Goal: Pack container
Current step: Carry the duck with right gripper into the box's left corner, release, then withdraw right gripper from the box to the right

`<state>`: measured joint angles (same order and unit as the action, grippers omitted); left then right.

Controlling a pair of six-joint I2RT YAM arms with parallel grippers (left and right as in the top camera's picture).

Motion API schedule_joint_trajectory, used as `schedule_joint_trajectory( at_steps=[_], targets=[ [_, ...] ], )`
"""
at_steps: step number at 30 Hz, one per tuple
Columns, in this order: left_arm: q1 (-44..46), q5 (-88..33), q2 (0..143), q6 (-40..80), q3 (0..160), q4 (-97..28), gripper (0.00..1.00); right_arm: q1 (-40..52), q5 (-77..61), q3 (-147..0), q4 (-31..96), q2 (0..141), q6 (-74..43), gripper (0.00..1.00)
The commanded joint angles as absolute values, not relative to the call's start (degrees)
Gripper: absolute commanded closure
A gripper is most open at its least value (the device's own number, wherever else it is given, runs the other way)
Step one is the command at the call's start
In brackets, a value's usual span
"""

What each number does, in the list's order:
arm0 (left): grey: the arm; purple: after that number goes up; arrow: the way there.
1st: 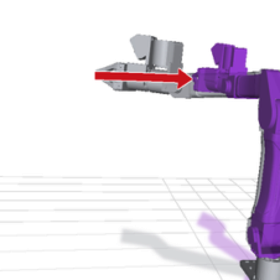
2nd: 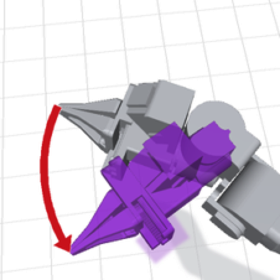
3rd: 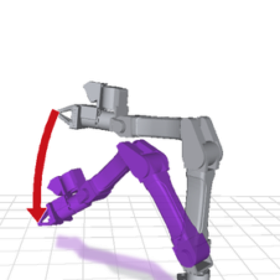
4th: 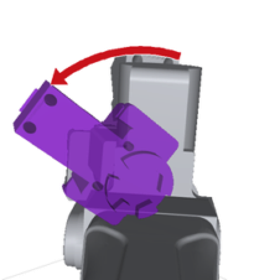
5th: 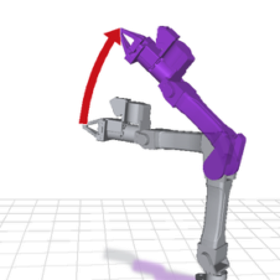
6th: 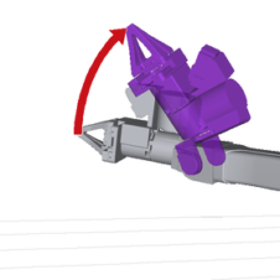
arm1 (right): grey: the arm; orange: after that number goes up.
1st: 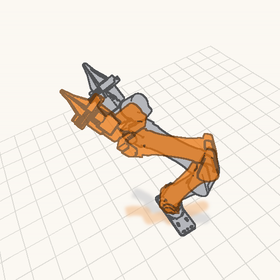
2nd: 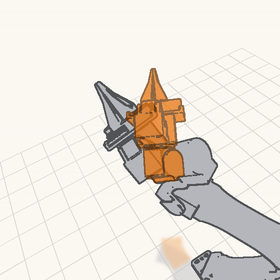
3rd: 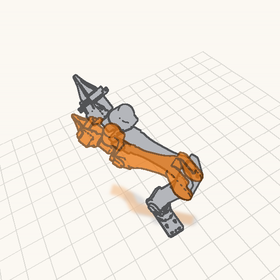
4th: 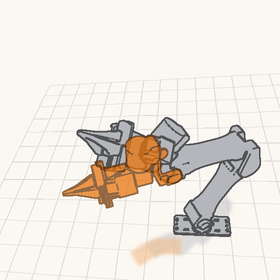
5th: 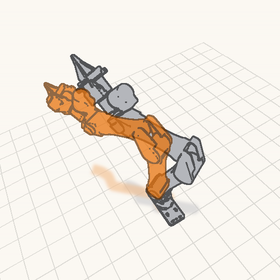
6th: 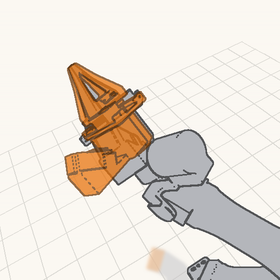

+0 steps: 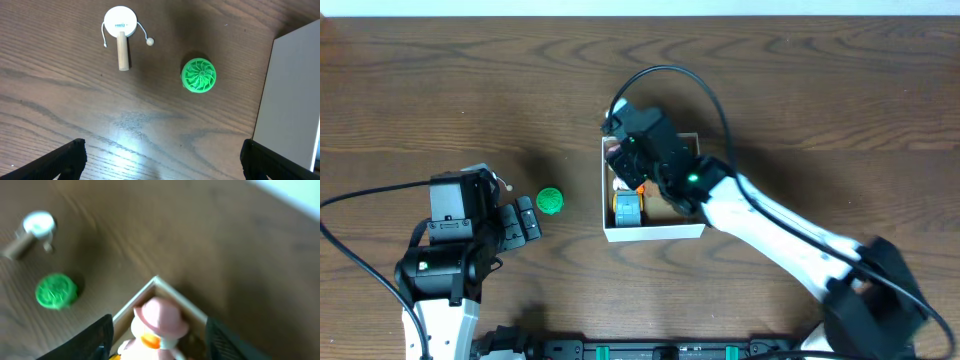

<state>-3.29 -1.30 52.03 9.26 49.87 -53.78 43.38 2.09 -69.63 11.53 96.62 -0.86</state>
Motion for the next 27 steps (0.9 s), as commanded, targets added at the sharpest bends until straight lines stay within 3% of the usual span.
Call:
schedule_joint_trajectory(
  at_steps=[1,6,12,19,27],
  targets=[
    [-3.5,-1.1,52.1,10.2,50.8,-54.0,0.02,43.0,7.8,-69.8,12.2,91.4,-0.6,0.31],
    [-3.5,-1.1,52.1,10.2,50.8,-54.0,0.02,38.5,15.2,-69.8,17.2,83.0,-8.1,0.01],
    [-3.4,-2.3,52.1,13.6,51.3,-54.0,0.02,20.8,13.6,-69.8,33.3,72.9,-24.9,0.01],
    [1.9,-3.0,61.0,12.9,63.1,-57.1,0.02,0.1,3.9,-69.6,46.3,70.9,-24.6,0.01],
    [4.4,-0.1,83.7,15.8,71.8,-55.6,0.02,-4.9,1.0,-69.6,53.0,75.4,-23.4,0.01]
  ],
)
